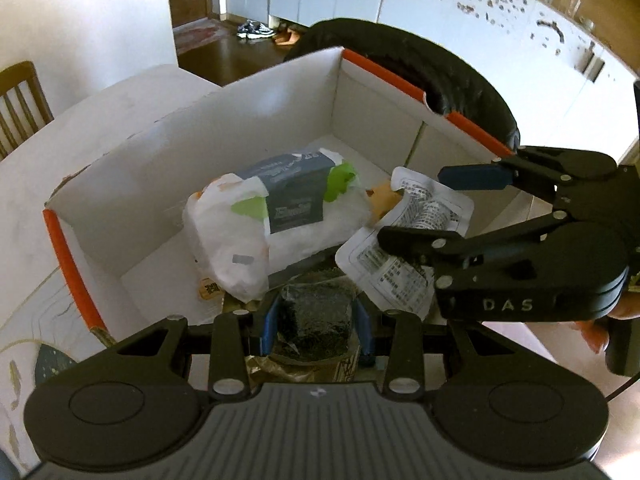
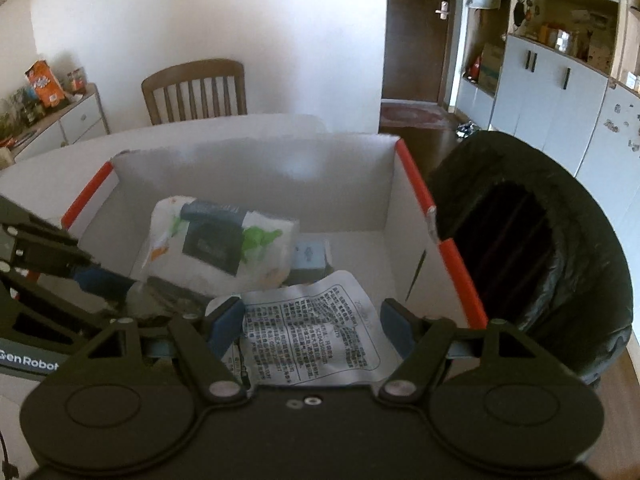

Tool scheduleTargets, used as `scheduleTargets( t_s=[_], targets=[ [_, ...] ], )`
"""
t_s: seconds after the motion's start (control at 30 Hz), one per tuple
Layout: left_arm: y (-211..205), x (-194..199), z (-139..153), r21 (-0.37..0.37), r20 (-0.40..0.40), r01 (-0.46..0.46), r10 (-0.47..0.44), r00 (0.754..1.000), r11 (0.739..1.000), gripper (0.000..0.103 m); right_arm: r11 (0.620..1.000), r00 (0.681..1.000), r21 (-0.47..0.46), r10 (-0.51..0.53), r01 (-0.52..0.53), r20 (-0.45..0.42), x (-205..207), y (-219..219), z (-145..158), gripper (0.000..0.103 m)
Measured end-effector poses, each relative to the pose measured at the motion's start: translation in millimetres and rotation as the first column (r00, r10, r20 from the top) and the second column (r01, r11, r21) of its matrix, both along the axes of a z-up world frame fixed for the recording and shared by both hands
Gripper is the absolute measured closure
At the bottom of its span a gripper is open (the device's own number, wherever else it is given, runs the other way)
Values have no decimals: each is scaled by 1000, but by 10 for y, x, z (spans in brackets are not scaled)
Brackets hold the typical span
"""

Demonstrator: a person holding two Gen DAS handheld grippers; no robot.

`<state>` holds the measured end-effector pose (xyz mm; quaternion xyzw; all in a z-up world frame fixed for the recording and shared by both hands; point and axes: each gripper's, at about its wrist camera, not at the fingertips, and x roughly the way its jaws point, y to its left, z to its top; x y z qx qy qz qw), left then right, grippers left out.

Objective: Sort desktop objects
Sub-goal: 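Open the left gripper to drop the dark bag while the right gripper releases the printed packet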

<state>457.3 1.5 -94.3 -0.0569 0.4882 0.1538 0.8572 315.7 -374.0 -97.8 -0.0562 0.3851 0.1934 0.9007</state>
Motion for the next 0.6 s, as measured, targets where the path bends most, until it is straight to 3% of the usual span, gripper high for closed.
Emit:
scheduleTargets(
  t_s=[0.4,0.6],
  targets=[
    [79,-18,-15,-46,-7,-31,31,999,998,64,1000,1000,-16,1,-1,-28,14,26,-62,26],
    [78,-18,-15,-52,-1,-32,32,1000,998,56,1000,1000,-7,-3,3,4,-17,-23,7,28]
  ],
)
